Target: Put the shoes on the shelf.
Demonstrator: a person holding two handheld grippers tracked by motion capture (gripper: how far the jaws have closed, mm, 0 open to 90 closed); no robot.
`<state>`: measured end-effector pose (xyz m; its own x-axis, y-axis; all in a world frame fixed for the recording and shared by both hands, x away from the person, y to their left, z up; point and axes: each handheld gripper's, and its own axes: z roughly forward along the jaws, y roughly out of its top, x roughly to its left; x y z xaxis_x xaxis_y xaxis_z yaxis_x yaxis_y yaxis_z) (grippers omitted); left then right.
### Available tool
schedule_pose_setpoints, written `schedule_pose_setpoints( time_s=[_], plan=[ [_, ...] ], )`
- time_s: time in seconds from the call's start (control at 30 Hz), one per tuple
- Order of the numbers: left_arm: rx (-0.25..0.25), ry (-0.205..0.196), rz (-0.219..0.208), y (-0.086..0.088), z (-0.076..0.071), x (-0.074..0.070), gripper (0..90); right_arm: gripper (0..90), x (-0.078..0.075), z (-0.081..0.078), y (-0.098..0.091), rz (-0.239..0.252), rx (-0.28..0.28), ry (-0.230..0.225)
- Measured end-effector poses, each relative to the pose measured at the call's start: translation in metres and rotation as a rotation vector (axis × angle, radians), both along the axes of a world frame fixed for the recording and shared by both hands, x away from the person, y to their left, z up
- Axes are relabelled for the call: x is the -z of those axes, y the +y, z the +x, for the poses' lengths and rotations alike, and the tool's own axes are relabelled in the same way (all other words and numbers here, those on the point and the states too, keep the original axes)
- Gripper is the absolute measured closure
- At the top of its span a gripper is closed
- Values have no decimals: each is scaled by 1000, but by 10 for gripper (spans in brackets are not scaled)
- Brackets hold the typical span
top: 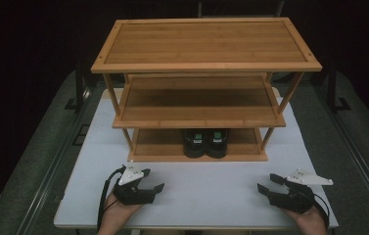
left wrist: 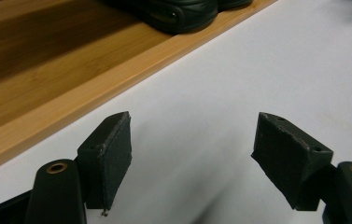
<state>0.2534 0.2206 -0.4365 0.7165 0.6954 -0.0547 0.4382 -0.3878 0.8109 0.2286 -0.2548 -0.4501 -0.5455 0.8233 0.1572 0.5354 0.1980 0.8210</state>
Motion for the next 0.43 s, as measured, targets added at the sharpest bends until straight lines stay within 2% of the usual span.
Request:
schedule_pose_setpoints(
  time_s=[0.13,0.23,0.33,0.43],
  plan=[
    [-3,11,12,3,-3,3,225,315,0,-5,-1,13,8,-19],
    [-9,0,1,4,-7,1,217,305,0,-10,-1,20,16,-32],
    [-9,-4,-27,3,-8,-2,189,299,0,-14,0,16,9,-46],
    [-13,-6,-21,2,-7,-2,182,292,1,-15,1,21,2,-49]
  ],
)
